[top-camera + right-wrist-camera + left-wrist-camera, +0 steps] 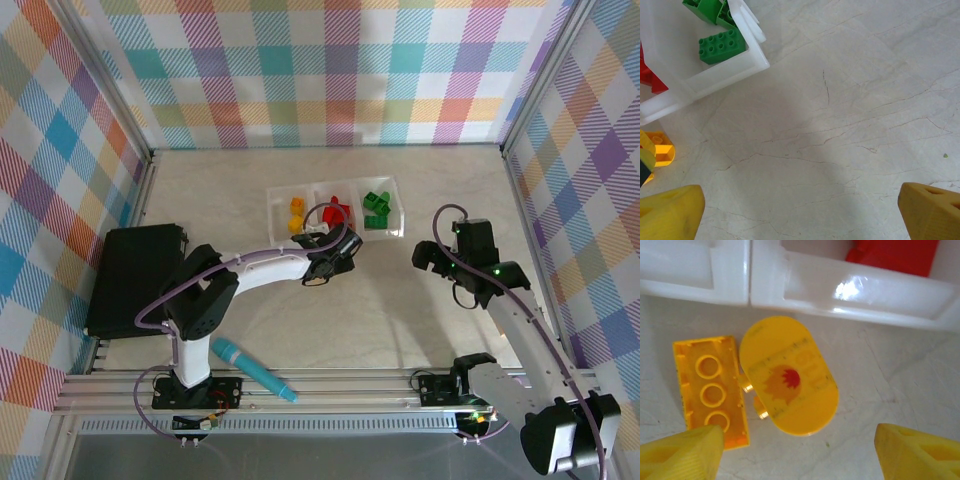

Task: Sort the legos into containers by color
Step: Pick up the lego from the center of the table.

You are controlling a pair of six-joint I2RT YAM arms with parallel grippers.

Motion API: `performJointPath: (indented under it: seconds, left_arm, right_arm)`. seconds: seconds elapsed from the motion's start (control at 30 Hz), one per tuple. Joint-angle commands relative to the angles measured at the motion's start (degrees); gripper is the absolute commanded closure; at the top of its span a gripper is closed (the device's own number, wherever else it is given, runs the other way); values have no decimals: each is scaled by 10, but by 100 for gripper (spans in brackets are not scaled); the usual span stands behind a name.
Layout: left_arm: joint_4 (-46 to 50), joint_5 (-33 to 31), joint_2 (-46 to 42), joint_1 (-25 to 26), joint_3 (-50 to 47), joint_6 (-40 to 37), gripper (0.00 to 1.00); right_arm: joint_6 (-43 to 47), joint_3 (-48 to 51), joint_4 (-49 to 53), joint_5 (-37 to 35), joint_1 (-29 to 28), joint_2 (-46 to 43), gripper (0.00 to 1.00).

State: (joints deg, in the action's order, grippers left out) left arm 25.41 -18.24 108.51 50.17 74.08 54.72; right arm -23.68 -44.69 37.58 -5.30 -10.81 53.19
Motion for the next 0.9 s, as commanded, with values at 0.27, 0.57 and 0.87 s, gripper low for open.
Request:
performJointPath:
  seconds: [0.27,0.57,0.87]
  left_arm:
    - [15,-48,36,-1,47,36,22]
    - [20,-45,68,-2,75,14,27]
    - [25,-35,90,-9,100,-13,42]
  right_arm:
    - [0,13,-8,12,4,-3,1]
    - [6,10,-5,5,4,-3,1]
    - [5,12,-5,2,4,-3,1]
